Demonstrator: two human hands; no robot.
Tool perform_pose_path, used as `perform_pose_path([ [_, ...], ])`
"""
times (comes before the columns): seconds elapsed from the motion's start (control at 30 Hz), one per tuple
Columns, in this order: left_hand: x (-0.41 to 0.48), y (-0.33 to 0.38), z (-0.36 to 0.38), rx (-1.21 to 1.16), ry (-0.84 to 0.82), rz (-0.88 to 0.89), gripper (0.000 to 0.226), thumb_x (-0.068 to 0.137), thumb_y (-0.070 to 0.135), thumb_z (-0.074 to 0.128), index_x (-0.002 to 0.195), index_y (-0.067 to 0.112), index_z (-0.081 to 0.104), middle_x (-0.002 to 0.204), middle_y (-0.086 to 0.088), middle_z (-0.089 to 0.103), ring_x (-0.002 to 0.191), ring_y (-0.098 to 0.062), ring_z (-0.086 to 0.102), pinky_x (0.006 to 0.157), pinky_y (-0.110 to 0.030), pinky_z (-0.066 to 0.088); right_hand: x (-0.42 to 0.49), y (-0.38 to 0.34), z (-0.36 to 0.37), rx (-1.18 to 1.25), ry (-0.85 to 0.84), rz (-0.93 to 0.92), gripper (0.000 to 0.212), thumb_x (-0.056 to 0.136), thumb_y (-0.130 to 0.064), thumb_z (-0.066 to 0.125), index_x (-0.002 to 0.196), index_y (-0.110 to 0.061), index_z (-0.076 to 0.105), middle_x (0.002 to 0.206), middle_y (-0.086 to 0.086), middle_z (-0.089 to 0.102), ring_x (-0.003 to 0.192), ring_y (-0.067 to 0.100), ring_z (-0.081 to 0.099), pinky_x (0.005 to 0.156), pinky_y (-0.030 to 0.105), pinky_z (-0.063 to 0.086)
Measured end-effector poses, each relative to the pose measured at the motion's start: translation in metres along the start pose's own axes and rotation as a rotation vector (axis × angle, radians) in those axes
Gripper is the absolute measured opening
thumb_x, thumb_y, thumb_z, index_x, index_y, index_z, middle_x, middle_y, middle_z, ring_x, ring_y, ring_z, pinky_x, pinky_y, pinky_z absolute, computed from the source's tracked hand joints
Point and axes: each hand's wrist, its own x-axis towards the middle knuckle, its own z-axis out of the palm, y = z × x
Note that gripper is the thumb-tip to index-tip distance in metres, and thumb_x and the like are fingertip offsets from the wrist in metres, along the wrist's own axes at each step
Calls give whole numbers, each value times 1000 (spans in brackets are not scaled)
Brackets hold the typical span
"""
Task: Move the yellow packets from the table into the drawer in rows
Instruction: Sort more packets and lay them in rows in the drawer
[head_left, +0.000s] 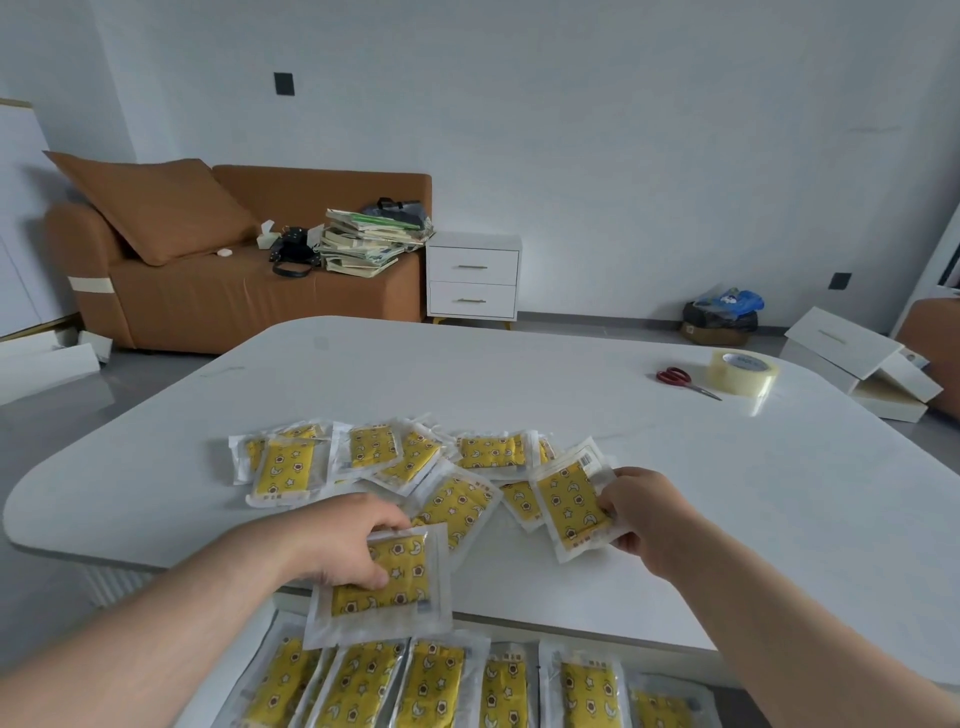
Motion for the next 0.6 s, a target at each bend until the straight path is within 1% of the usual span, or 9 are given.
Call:
perform_pose_path([
  [0.1,2,-1,1,-29,0,6,63,79,28,75,136,34,49,135,11,50,112,-11,54,95,-26,46,-4,0,2,-6,-12,-10,36,88,8,37,107,-11,61,93,15,66,82,29,68,68,36,59],
  [0.17,5,-1,2,-30,7,6,51,79,29,76,125,33,54,128,11,49,109,-11,53,93,-27,46,-5,0,4,-10,-24,-10,36,89,8,36,108,-12,60,92,14,66,81,28,68,66,35,58],
  [0.27,11,2,-1,-7,24,-29,26,83,33,71,93,30,47,106,10,43,90,-7,48,74,-23,41,-7,1,6,-7,-37,-7,36,89,8,36,107,-14,58,92,13,66,82,28,68,67,37,59],
  [0.3,12,5,-4,-18,29,-52,26,86,33,68,85,28,43,96,9,42,81,-7,44,67,-22,39,-7,1,7,-5,-36,-5,36,89,8,36,106,-14,58,92,13,66,82,28,68,68,37,59],
  [0.37,16,12,-14,-64,53,-88,27,89,33,63,80,25,39,85,6,41,70,-8,40,60,-23,36,-6,0,6,-5,-25,-2,36,89,8,35,105,-12,60,90,13,65,80,28,68,66,36,59],
  [0.43,23,23,-20,-132,91,-102,23,89,35,64,90,20,46,87,3,48,72,-10,43,60,-25,35,-4,-1,4,-6,-5,0,34,89,7,35,103,-11,60,90,14,65,79,28,68,64,35,58],
  [0.5,33,33,-16,-174,110,-135,38,90,34,63,117,12,49,107,-1,54,86,-14,49,67,-27,39,-2,-4,-2,10,26,9,29,90,6,36,92,-10,59,88,14,65,75,28,67,67,36,58],
  [0.53,39,38,-12,-188,117,-173,45,91,31,61,127,9,46,110,-3,53,89,-16,50,69,-26,41,-1,-5,-5,30,45,14,28,90,7,36,86,-10,58,86,14,64,73,27,66,71,38,57],
  [0.6,49,45,-2,-222,136,-242,46,90,23,56,132,6,45,95,-1,51,79,-16,53,65,-26,41,2,-7,-13,103,76,31,27,89,8,35,79,-8,55,82,15,62,71,28,64,73,39,56],
])
